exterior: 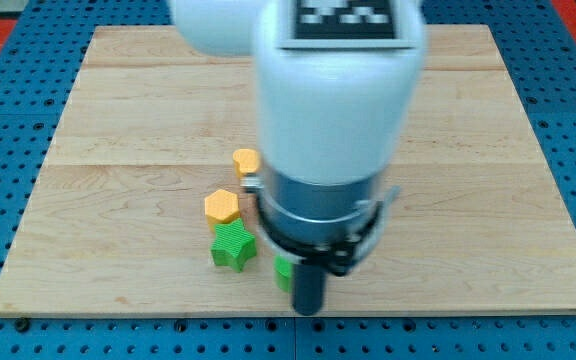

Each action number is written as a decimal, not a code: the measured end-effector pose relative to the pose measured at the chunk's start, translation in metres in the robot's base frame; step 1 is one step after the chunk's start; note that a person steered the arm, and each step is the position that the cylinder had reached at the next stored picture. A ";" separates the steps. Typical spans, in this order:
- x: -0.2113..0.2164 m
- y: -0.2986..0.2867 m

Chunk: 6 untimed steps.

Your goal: Point your hand diagonally to the top right of the red circle

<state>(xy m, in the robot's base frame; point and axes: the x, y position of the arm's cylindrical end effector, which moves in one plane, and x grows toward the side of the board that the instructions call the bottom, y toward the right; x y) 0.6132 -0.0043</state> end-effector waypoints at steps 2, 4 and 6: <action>-0.011 0.027; -0.132 0.213; -0.290 0.176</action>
